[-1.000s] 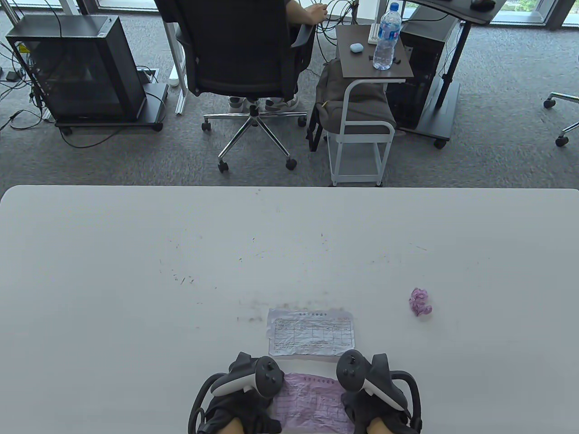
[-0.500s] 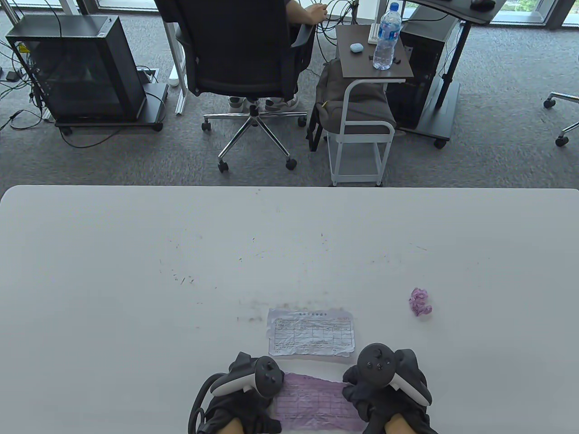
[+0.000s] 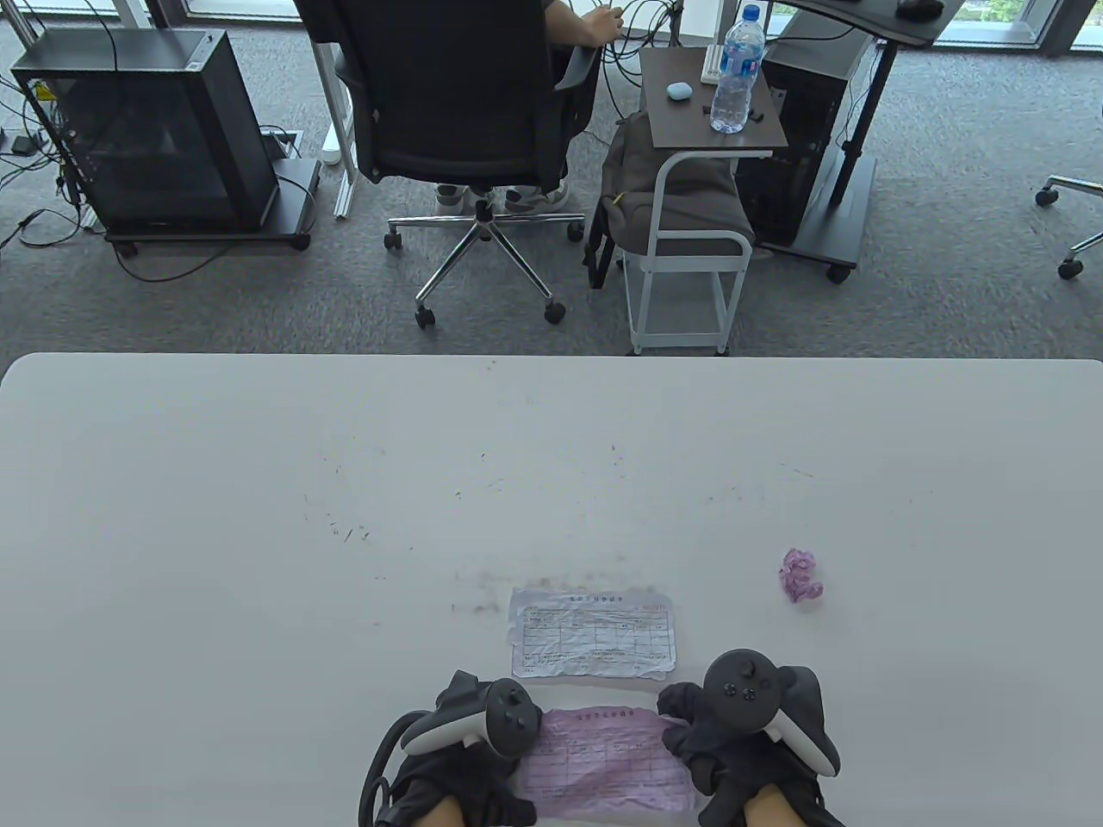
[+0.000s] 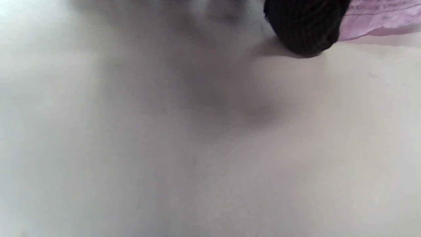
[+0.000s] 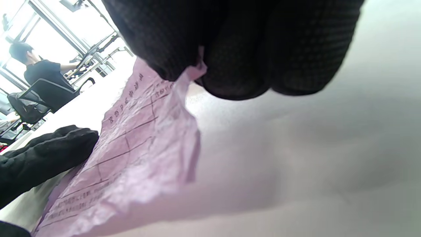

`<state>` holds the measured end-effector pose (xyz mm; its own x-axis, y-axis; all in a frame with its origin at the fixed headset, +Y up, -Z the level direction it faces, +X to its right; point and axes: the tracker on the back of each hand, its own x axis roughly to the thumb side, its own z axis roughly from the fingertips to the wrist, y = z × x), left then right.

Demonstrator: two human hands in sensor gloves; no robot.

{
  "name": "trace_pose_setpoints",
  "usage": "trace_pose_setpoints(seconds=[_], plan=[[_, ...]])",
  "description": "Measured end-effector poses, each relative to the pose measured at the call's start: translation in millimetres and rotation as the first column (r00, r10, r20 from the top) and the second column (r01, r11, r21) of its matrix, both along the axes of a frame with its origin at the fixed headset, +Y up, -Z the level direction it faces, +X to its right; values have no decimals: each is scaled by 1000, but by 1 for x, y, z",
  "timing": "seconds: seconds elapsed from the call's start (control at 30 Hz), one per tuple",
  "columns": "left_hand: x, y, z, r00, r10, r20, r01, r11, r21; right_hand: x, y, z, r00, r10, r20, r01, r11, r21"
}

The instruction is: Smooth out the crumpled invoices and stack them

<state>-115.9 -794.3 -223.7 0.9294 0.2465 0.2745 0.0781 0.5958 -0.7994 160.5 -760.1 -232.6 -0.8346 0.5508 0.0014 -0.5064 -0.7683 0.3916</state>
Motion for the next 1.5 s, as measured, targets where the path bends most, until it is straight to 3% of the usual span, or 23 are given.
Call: trace_pose_setpoints(seconds=[0.27, 0.4, 0.63, 0.73, 0.9, 1.03, 1.5], plan=[[0, 0, 0, 1000, -2, 1, 2, 1000, 1, 7, -1, -1, 987, -149, 64, 151, 988, -34], [0, 0, 0, 1000, -3, 1, 3, 1000, 2, 13, 0, -1, 956, -269, 120, 264, 963, 57], [1, 0, 0, 1000, -3, 2, 3, 1000, 2, 14, -10, -2, 921, -379, 93, 384, 922, -51], [1, 0, 0, 1000, -3, 2, 3, 1000, 2, 12, -10, -3, 920, -379, 99, 384, 923, -34], [1, 0, 0, 1000, -4, 3, 4, 1000, 2, 11, -8, -2, 919, -359, 165, 341, 931, 129], [1, 0, 0, 1000, -4, 3, 4, 1000, 2, 8, -4, -1, 934, -325, 147, 296, 936, 188], [1, -1, 0, 1000, -2, 2, 2, 1000, 3, 12, -6, -1, 944, -311, 109, 292, 943, 163]])
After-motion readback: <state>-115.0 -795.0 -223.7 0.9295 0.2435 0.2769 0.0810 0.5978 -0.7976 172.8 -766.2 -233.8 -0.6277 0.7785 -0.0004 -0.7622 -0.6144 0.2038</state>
